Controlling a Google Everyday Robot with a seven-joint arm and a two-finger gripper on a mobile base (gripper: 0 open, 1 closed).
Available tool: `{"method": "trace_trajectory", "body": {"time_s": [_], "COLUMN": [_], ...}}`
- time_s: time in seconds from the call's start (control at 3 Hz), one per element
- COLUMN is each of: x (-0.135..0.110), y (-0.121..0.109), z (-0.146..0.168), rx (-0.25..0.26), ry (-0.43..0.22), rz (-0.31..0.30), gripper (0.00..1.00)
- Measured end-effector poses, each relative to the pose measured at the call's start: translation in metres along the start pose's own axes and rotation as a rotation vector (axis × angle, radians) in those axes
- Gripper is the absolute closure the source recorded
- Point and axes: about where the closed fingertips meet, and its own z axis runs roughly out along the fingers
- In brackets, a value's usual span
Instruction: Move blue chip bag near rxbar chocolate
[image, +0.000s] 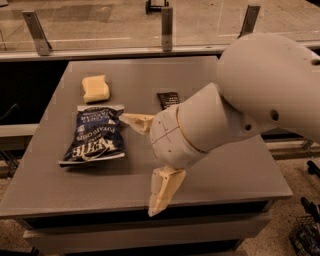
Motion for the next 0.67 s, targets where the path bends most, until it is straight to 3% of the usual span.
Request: {"method": "trace_trajectory", "body": {"time_s": [0.67], "x": [-0.034], "y": [-0.009], "z": [0.03], "rx": [-0.038], "ry": [-0.07], "rz": [-0.072], "gripper": [0.0]}}
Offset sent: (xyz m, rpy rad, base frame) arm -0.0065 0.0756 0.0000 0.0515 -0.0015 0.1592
